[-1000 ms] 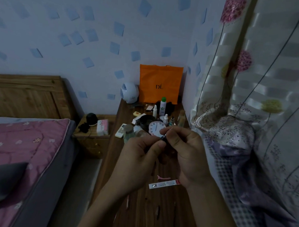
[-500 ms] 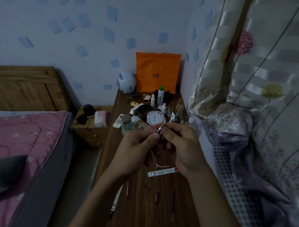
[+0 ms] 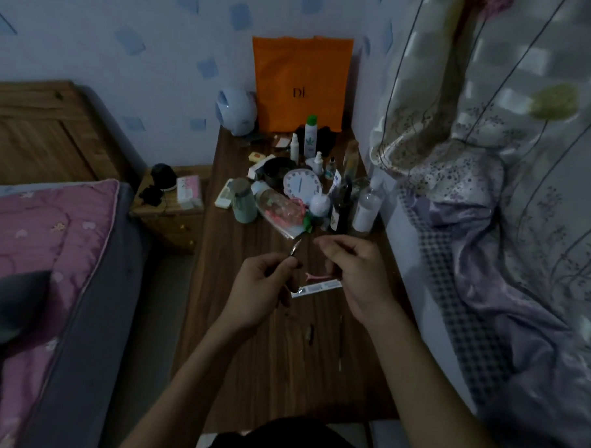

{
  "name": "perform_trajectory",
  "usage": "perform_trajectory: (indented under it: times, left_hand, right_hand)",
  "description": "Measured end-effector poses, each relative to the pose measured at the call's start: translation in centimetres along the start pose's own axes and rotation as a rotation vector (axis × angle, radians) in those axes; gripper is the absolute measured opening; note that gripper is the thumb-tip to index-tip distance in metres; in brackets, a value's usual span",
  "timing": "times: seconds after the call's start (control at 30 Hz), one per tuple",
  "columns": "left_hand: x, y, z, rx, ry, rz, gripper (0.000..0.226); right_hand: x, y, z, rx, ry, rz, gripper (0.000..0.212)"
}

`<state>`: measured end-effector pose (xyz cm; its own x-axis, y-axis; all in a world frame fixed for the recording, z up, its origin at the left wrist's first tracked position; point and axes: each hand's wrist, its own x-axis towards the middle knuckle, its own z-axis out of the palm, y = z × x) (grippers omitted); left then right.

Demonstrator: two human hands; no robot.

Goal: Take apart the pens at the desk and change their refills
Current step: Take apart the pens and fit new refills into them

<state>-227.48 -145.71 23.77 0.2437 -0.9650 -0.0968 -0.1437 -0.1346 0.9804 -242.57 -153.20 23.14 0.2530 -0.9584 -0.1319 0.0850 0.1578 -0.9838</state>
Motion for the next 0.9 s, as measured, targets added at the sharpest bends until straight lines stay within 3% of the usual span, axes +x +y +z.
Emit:
perform_trajectory:
  times: [0.2,0.43,0.83,0.9]
  left_hand:
    - [-0.8,-7.2,1.2,0.084,0.05,-0.15,0.02]
    - [-1.7,-15.9,1.9,0.213,0.033,-0.276,0.019]
    - [-2.2,-21.2,1.7,0.326,0.018,-0.348,0.02]
    - [-2.1,-21.4,1.6,0.328,0.027,-0.355,0.02]
  right_hand:
    - [0.6,8.2,-4.0,-0.242,0.157,0.241,0.008]
    - [-0.3,16.5,-3.2,-0.657,0.026,0.435,0.013]
    - [1.2,23.9,-1.3,-1.004,0.029,0.525,0.008]
    - [1.4,24.5,-0.9,-1.075,0.055,0.503,0.017]
